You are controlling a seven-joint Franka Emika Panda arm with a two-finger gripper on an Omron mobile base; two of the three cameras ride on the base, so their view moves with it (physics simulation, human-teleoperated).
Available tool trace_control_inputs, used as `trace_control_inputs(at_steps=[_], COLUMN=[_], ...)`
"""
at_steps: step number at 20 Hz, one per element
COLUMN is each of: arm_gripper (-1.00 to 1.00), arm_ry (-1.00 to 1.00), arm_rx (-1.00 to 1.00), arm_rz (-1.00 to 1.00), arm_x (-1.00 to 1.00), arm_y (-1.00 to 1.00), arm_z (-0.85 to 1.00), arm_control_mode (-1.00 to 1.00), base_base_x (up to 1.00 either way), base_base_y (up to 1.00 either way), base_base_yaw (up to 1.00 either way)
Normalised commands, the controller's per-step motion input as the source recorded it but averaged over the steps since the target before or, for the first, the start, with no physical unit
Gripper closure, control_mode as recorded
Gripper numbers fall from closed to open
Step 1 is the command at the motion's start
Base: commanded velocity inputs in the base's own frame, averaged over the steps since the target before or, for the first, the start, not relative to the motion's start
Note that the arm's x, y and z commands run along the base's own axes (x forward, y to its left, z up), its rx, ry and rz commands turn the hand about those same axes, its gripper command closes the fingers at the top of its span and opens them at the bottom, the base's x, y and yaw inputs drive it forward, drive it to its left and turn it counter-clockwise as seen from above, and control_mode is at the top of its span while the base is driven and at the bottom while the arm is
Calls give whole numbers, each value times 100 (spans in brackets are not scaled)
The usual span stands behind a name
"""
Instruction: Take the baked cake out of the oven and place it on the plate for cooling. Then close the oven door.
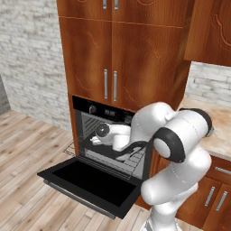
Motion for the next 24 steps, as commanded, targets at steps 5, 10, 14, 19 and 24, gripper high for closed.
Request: trace_control_inputs(at_steps=[5,10,14,19,24], arm_gripper=[100,100,100,100,100], arm_ry=[2,4,2,0,2], arm_rx=[6,9,6,1,0], arm_rz=[0,0,0,0,0], arm_x=[-30,-32,-33,-33,-31], arm_y=[-7,-5,-4,-3,-8], arm_z=[50,49,49,50,51], arm_control_mode=[-100,-100,-100,-100,-100], base_base_x=[0,0,0,0,0], base_base_y=[0,0,0,0,0], base_base_yaw=[0,0,0,0,0])
